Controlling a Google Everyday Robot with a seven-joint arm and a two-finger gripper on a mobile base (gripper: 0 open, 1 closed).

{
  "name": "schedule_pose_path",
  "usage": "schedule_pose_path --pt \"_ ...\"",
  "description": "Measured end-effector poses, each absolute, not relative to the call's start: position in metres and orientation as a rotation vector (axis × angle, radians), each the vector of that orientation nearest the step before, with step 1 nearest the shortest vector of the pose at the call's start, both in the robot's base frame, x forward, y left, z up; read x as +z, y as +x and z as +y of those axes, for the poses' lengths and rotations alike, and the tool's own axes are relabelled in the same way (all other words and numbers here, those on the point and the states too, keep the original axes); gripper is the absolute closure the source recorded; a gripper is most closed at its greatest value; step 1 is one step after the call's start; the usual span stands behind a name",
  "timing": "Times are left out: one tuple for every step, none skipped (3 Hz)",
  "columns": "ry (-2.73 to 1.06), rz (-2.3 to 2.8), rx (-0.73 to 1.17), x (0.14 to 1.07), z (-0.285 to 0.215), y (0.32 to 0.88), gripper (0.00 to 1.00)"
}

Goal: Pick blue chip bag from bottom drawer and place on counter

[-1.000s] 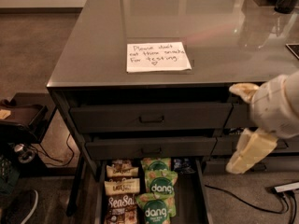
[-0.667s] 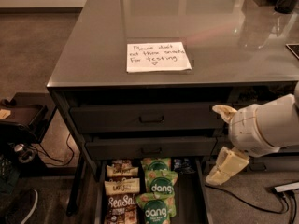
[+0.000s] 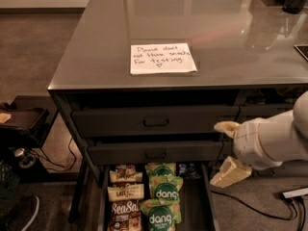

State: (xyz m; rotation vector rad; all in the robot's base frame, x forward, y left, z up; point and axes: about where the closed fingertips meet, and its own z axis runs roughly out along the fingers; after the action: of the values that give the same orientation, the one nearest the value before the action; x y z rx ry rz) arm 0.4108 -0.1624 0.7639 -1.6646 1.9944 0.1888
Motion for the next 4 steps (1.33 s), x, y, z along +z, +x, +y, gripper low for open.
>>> schedule_pose_path --pt "-1.78 1.979 0.123 0.68 -0.167 0.412 0.43" --pt "-1.824 1.976 0.079 0.601 -0.179 0.429 0.65" --pt "-1.751 2.056 0.1 0.524 -0.2 0.45 0.89" --pt "-1.749 2.075 0.143 0.506 -0.198 0.442 1.0"
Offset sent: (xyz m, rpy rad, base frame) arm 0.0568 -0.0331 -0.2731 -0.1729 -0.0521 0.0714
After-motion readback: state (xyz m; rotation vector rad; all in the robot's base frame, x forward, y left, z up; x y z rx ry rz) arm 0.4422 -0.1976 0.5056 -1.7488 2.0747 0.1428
